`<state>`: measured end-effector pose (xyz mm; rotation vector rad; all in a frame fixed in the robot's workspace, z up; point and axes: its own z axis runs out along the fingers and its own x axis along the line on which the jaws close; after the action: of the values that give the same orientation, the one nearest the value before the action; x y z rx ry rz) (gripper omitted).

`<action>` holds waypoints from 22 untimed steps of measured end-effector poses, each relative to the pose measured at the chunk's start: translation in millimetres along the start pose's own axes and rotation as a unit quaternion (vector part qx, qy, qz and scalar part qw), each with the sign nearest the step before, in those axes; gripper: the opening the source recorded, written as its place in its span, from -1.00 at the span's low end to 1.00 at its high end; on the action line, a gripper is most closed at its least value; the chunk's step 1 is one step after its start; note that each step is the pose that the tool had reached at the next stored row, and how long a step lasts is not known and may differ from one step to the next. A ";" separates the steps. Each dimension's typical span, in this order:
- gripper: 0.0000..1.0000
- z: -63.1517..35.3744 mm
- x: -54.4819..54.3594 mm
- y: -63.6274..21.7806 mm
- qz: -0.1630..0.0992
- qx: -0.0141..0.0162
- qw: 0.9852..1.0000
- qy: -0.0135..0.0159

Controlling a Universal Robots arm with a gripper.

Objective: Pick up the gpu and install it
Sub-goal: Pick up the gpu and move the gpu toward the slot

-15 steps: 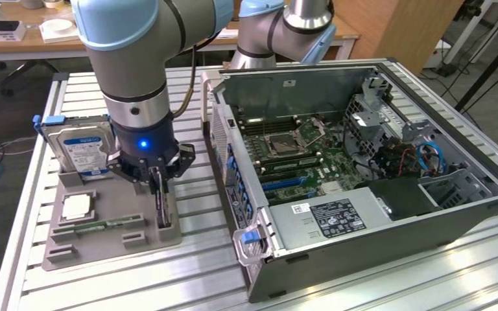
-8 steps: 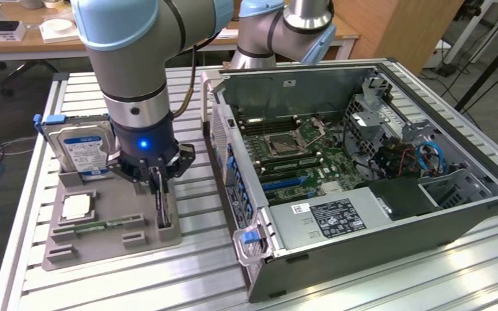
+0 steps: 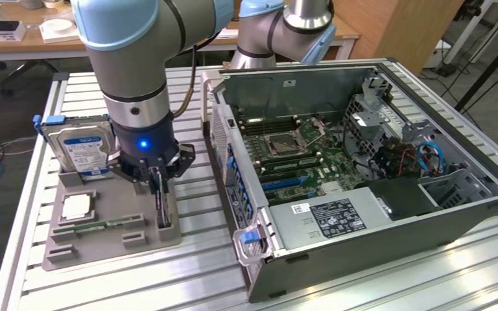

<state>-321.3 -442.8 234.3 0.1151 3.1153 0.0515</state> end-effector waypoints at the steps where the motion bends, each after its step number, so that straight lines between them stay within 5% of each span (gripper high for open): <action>1: -0.47 0.0 0.0 0.0 0.000 0.000 1.000 0.000; 14: -0.47 -0.4 -0.1 0.1 0.000 0.000 1.000 0.000; 22: -0.47 -11.3 -0.2 0.4 0.000 0.000 1.000 0.000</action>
<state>-321.3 -442.8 245.6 0.1153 3.1159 0.0515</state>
